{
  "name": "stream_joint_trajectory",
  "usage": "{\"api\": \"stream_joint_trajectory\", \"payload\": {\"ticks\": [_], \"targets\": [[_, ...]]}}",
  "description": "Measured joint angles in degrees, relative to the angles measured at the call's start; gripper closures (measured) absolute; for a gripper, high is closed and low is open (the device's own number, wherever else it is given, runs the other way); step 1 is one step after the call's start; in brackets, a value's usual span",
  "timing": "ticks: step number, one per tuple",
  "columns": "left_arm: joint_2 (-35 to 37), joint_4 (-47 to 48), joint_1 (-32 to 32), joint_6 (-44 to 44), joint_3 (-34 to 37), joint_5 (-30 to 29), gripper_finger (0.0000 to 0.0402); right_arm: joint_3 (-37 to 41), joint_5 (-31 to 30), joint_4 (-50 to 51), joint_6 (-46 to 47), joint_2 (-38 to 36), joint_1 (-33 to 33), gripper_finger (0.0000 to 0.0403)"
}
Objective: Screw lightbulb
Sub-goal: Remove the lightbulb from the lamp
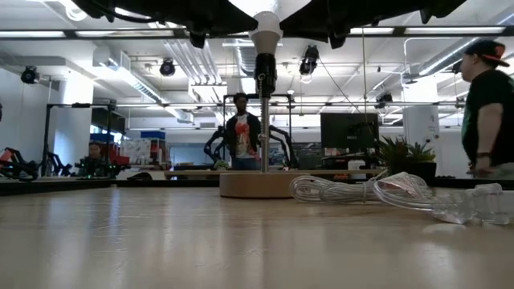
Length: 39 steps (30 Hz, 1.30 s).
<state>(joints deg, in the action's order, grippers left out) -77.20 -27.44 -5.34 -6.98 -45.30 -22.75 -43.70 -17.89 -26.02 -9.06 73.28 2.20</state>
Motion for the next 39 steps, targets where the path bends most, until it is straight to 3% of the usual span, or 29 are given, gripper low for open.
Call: {"api": "stream_joint_trajectory", "payload": {"ticks": [9, 16, 22, 27, 39], "targets": [[-5.28, -5.11, 0.02, -0.01, 0.0, -0.01, 0.0402, -0.02, 0.07, 0.46, -0.05, 0.02, 0.0, 0.0264], [-1.43, -3.42, -1.62, -0.61, 0.0, -0.31, 0.0402, -0.02, -2.97, 2.31, -1.73, 0.02, -0.11, 0.0271], [3.63, 5.62, -2.27, -0.48, 0.0, -5.85, 0.0402, -0.02, -2.76, 3.41, -0.82, 0.02, 0.17, 0.0285], [4.25, 6.95, -1.42, -1.42, 0.0, -11.19, 0.0402, -0.02, 2.19, 3.05, 0.49, 0.02, 0.28, 0.0296], [0.72, 2.13, 1.01, -1.5, 0.02, -4.69, 0.0402, -0.02, 2.81, 2.29, -0.65, 0.0, 0.17, 0.0337]]}}
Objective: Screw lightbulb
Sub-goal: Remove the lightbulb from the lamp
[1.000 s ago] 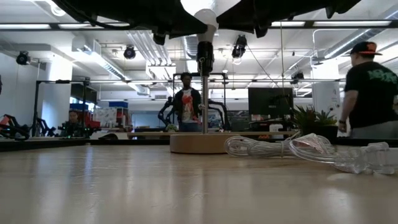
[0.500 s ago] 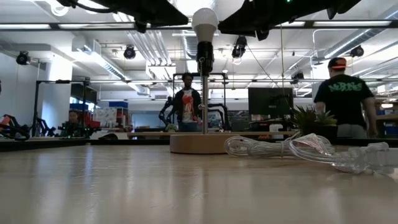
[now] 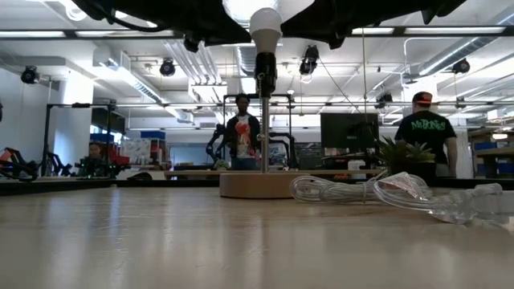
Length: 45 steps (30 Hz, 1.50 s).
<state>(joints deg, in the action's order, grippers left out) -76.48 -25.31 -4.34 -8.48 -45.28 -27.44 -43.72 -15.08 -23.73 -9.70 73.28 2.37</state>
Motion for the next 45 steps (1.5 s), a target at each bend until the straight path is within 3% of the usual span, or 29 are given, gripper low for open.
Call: {"api": "stream_joint_trajectory", "payload": {"ticks": [13, 19, 24, 30, 45], "targets": [[0.12, 2.97, -1.2, 6.38, 0.0, 1.99, 0.0402, 0.02, 0.03, -0.73, -0.45, 0.0, -0.03, 0.0369], [0.21, 2.63, -2.14, 6.46, 0.0, 2.29, 0.0402, 0.02, -0.02, -0.74, -0.41, 0.0, -0.04, 0.0368], [0.21, 2.1, -2.27, 6.68, 0.0, 6.9, 0.0401, 0.02, -0.09, -0.68, -0.14, 0.0, -0.11, 0.0364], [0.21, 2.04, -2.27, 7.16, 0.0, 6.27, 0.0399, 0.02, 0.03, -0.58, -0.05, 0.0, -0.07, 0.037], [0.21, 2.18, -2.25, 7.7, 0.0, 2.49, 0.0293, 0.02, 0.12, -0.16, 0.08, 0.02, -0.04, 0.0363]]}}
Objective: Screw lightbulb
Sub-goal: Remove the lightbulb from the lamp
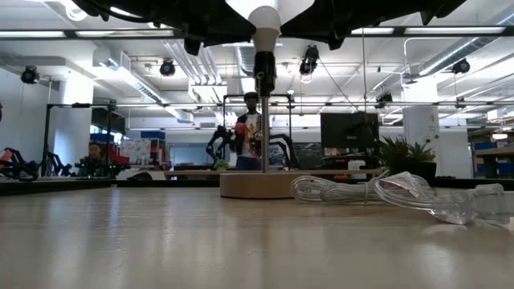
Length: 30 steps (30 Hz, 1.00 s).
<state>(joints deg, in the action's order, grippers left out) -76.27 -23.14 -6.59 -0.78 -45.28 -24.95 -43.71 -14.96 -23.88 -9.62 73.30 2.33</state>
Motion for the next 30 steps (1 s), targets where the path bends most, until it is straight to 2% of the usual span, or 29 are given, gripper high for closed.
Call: {"api": "stream_joint_trajectory", "payload": {"ticks": [8, 11, 21, 30], "targets": [[0.02, -0.44, 0.04, -0.15, 0.0, -2.45, 0.0268, 0.01, 1.79, 0.07, 0.21, 0.0, 0.04, 0.0371], [0.03, -1.49, 0.04, -0.22, 0.0, -0.51, 0.027, 0.01, 2.52, 0.07, 0.24, 0.0, 0.04, 0.0372], [-0.2, -2.87, 0.0, 0.02, -0.02, 5.01, 0.0328, -0.01, 1.22, -0.66, 0.77, 0.0, -0.01, 0.0395], [-0.22, -2.45, -0.43, 0.88, -0.02, 5.38, 0.0368, -0.02, -0.05, -0.37, 0.59, 0.0, 0.0, 0.0401]]}}
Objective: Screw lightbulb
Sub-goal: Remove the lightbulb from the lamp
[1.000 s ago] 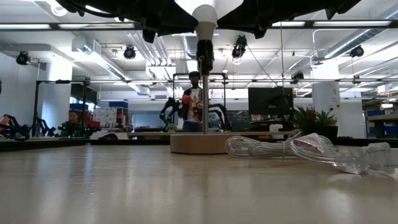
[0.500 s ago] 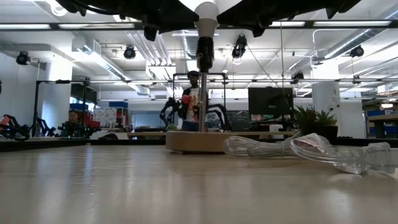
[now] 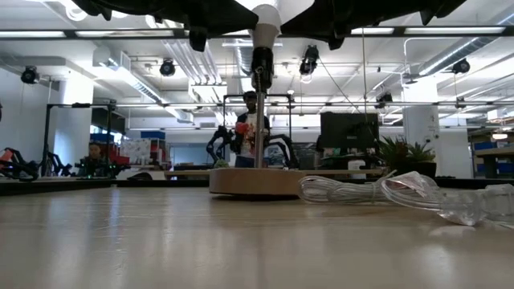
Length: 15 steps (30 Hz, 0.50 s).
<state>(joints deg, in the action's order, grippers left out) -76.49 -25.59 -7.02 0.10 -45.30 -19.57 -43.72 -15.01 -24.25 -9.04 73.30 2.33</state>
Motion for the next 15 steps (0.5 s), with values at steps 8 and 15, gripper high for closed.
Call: {"api": "stream_joint_trajectory", "payload": {"ticks": [8, 15], "targets": [[0.46, 3.13, -1.85, 0.85, 0.0, -0.9, 0.0388, -0.02, 0.0, 2.45, 0.53, 0.0, 0.15, 0.0401], [1.93, 3.35, -4.88, 0.08, 0.0, -5.47, 0.04, -0.02, 0.95, 3.83, 1.75, 0.0, 0.9, 0.0402]]}}
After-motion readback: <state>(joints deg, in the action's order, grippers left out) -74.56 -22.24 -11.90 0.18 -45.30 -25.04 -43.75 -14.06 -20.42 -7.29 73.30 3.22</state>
